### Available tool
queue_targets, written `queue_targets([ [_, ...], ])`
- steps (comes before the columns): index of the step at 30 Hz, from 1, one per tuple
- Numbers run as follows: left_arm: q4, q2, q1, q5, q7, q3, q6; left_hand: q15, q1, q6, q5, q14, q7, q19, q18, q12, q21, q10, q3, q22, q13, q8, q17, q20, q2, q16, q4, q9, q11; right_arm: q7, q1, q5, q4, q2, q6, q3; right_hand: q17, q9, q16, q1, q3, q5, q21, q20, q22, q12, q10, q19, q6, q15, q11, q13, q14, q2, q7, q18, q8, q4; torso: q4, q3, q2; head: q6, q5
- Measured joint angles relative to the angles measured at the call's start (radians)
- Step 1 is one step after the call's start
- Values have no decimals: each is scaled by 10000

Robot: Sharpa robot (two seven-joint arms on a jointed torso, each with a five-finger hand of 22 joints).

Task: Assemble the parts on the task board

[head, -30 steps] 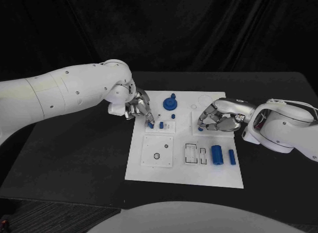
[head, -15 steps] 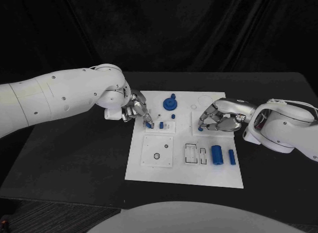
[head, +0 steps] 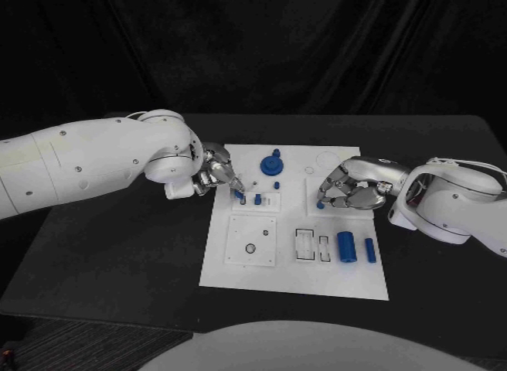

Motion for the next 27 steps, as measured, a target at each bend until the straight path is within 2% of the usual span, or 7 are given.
queue_targets([
  [12,375,-169,-33,-339,42,-2,-728,0,-51,-4,-2,0,6,0,0,0,0,0,42,0,0,15,0,1,51,0,43,14,0,-6,0,1,-7,12,3,1,-26,0,0,0,28,-1,-49,37,-1,-1,0,-37,0,0,0,-24,0,0,0,0,0,28,-5,0,5,0,35],
  [27,345,-158,-290,-454,10,-5,-900,0,-103,-34,-5,0,39,0,0,0,-39,0,66,0,0,52,0,1,103,-40,69,53,0,-8,-5,59,-12,15,13,-2,-48,-2,-42,0,56,36,-79,36,-2,6,-36,-37,-36,34,-36,-23,-34,0,36,0,0,-1,-11,11,-6,0,43],
])
